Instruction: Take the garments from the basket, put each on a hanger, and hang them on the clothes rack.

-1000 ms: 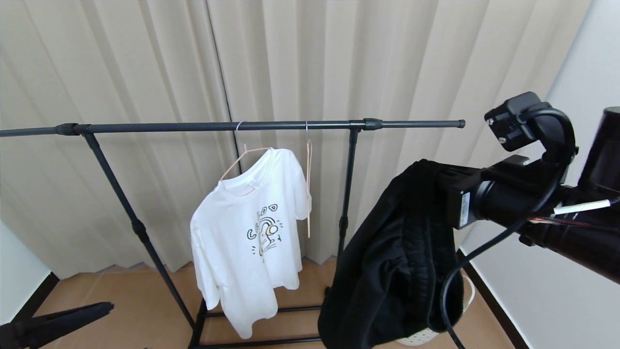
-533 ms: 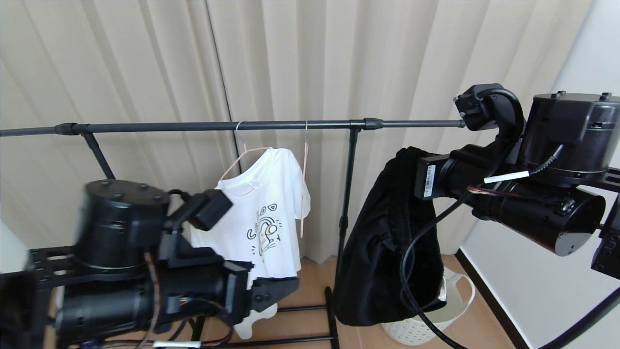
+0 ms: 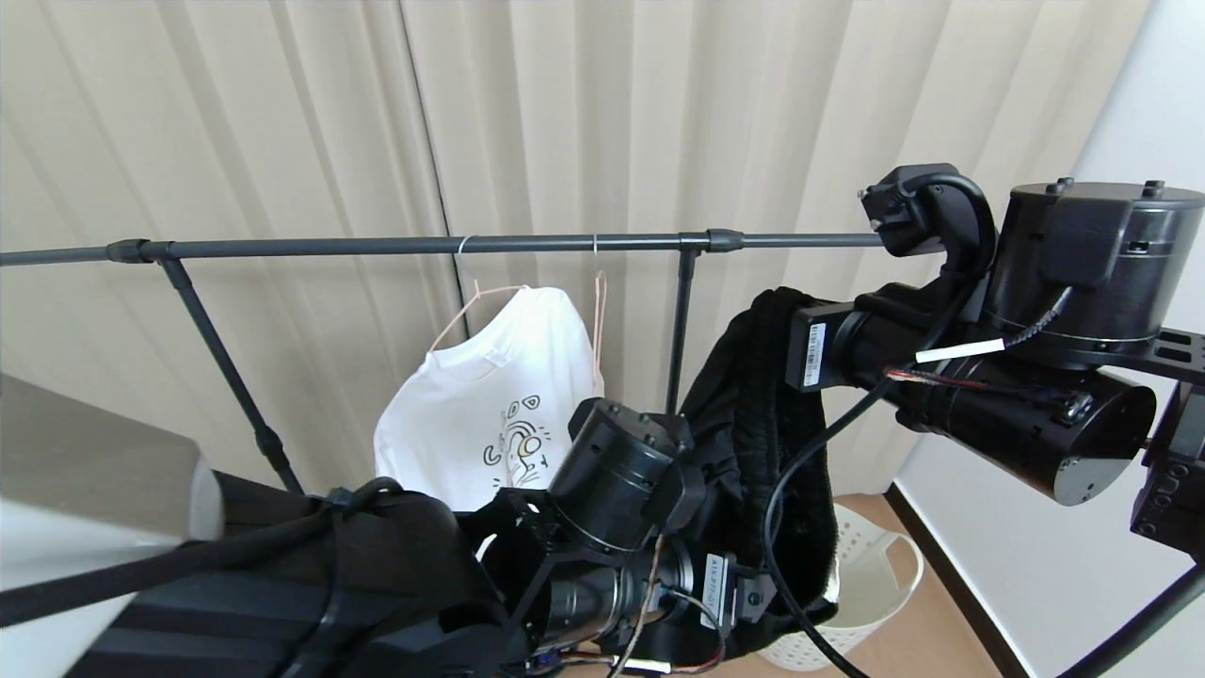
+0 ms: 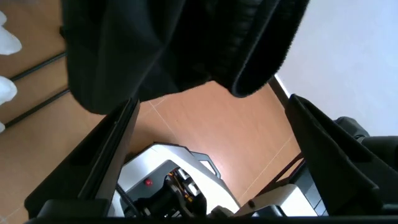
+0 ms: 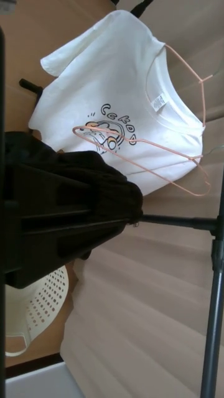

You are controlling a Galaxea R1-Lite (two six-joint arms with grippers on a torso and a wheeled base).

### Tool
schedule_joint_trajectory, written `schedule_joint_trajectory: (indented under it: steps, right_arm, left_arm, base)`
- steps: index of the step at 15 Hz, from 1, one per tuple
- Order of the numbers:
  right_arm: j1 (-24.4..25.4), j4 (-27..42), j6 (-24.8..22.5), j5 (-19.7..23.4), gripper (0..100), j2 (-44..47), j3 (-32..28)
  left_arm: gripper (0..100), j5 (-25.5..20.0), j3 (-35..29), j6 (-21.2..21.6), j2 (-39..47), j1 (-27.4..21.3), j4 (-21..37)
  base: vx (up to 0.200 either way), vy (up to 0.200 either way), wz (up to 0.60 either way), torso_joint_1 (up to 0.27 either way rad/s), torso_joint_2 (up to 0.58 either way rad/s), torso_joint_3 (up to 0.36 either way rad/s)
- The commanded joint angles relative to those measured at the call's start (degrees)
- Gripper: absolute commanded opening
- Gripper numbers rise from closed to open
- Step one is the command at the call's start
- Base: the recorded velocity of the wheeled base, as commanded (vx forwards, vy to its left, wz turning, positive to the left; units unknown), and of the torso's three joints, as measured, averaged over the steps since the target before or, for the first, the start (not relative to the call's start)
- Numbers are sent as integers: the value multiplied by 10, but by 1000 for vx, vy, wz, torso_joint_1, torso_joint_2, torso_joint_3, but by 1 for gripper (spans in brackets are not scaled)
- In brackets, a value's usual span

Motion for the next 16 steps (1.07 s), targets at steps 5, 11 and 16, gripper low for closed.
schedule_joint_trajectory:
  steps: [5,11,16]
  right_arm:
    - [20,-2,10,-1,0,-2,0]
    - [47,-2,30,-41,0,2,-13]
    - [46,-3,30,-44,0,-6,-19]
  left_arm:
    - [100,4,-33,-26,43,-8,-1]
    - [100,49,-57,-68,74,-12,-1]
    - [100,115,-38,-65,89,-12,0]
  base:
    - [0,0,0,0,0,0]
    - [0,0,0,0,0,0]
    - [0,0,0,0,0,0]
